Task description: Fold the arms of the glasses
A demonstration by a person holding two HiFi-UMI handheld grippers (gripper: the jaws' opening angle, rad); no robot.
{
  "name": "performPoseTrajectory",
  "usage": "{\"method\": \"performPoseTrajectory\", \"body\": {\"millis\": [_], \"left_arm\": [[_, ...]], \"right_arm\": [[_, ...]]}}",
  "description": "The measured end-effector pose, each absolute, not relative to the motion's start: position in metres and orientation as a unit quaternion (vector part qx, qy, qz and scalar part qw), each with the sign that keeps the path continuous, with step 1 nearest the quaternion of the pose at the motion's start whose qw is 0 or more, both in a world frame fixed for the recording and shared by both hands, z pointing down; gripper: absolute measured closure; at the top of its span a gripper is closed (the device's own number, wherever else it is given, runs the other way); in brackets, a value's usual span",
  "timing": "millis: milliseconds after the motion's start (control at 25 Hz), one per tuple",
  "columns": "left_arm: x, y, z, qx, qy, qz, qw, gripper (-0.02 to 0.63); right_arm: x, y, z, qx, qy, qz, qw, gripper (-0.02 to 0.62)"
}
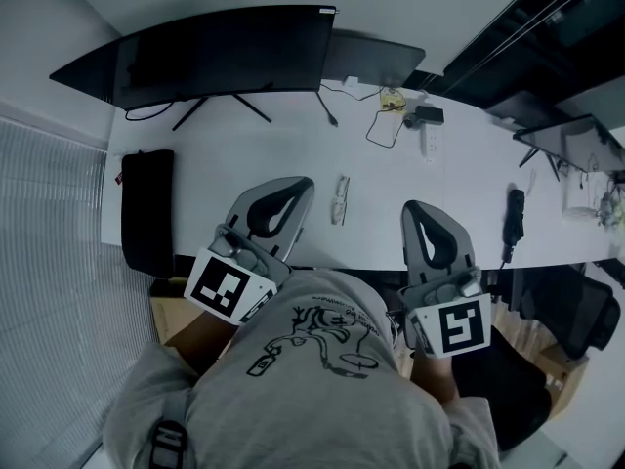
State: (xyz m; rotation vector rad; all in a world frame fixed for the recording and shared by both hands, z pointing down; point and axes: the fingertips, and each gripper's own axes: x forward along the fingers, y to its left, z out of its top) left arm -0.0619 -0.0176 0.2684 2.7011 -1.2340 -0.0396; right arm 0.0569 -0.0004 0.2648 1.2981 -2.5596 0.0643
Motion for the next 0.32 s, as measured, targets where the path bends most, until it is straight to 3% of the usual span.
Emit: {"method": "performPoseTrajectory", "body": {"millis": [320], "left_arm": [[-0.0607,-0.0212,0.2700,0.907,-0.413,-0.010,0.088,0.584]], "right_arm": [[0.0561,-0.0076,0.2575,0.457,-0.882,0.022,0.117,0.586]]}}
